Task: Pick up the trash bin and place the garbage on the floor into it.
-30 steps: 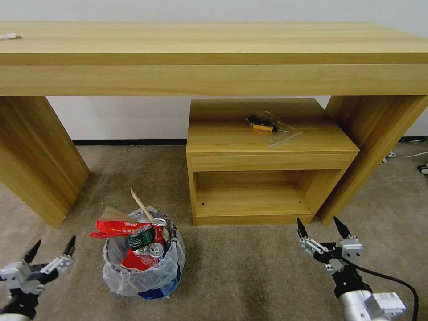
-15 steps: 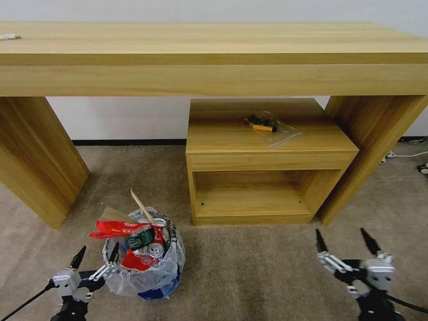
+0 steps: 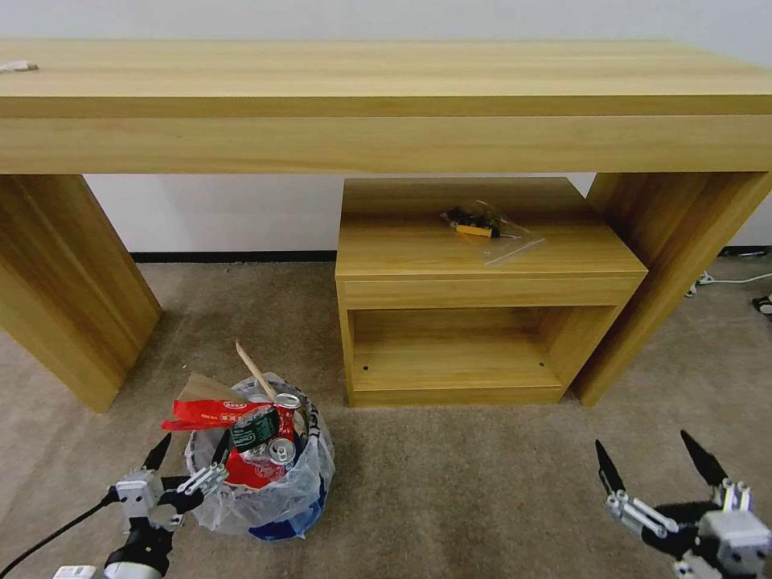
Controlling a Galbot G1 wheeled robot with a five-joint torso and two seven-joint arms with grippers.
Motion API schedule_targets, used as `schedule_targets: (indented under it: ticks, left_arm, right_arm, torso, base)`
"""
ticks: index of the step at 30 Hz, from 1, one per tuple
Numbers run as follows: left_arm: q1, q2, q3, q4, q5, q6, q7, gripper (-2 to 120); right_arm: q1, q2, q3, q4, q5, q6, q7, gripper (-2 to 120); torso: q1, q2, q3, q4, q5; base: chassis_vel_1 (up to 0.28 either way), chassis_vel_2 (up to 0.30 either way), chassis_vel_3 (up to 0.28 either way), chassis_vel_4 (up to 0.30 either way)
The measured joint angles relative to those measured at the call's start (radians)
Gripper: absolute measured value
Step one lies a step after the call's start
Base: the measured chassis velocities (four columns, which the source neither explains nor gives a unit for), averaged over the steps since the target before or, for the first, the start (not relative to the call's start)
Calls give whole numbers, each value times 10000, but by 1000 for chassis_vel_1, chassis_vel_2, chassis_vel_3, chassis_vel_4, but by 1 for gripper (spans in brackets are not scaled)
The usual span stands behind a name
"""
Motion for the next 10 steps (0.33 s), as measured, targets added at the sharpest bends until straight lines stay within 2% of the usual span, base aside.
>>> schedule_targets:
  ticks: [10]
  left_arm:
    - [-1,1,-2,0,-1,3,-7,100]
  right_arm:
    - [42,18,-29,-21,-45,16,53,100]
  torso:
    - [0,-1,0,0,0]
  base:
    - [0,0,0,0]
